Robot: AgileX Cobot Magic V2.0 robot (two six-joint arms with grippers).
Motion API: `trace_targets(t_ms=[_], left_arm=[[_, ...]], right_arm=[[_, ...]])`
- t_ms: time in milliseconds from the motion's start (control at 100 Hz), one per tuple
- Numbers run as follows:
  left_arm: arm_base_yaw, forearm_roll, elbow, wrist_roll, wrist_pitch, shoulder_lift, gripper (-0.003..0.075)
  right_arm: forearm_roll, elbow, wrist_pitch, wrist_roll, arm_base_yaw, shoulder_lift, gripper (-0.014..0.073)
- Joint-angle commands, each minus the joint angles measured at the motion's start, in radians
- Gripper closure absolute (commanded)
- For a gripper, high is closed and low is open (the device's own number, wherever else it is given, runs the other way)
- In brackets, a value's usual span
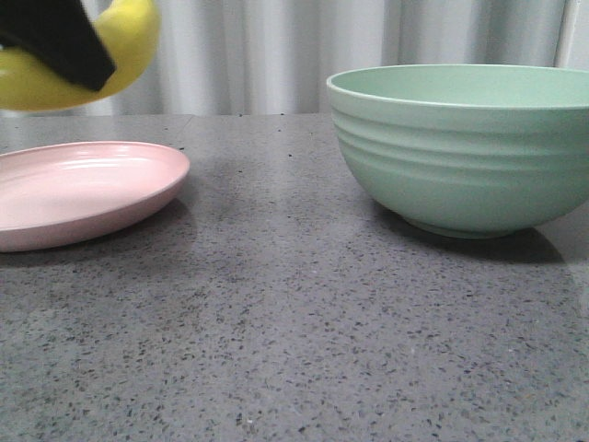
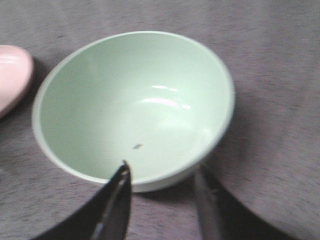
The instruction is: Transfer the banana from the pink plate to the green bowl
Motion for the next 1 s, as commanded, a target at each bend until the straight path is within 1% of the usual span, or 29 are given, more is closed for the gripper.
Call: trace_targets(t_ms=[0,50,160,250,360,470,600,700,990], left_arm=[[-0.054,-0.004,-0.038,0.003,-0.050,-0.048,0.0738],[-0.081,-0.004,-0.038,0.003,-0.050,-0.055,0.0738],[-0.135,-0.004,-0.038,0.003,-0.059,-0.071,0.0738],[-0.179,-0.004,-0.038,0.003,-0.059,-0.081,0.0738],[-0.212,-0.004,-0.038,0.003,-0.061,-0.085,0.0738],[-0.222,-0.006,-0.038,0.003,-0.065,-0.087,0.0738],[-0.222,-0.006,-0.038,0.003,-0.065,-0.087,0.0738],[-0.222,-0.006,-0.038,0.003,-0.065,-0.087,0.0738],[-0.222,-0.006,-0.038,0.003,-0.065,-0.087,0.0738]], right_arm=[[0.053,-0.087,-0.059,-0.016,0.058,0.078,0.0225],[0.082,-0.114,-0.087,-0.016,0.100,0.117,0.0211],[0.129,-0.181,-0.133,-0.016,0.170,0.210,0.0211],[0.194,-0.242,-0.177,-0.016,0.221,0.299,0.0211],[0.239,-0.320,-0.241,-0.016,0.274,0.418,0.0211],[0.257,-0.401,-0.247,-0.016,0.312,0.544,0.0211],[0.275,-0.495,-0.241,-0.016,0.345,0.667,0.0214],[0.323,-0.543,-0.241,-0.016,0.356,0.737,0.0214],[0.414,-0.604,-0.241,-0.016,0.356,0.829,0.0214]])
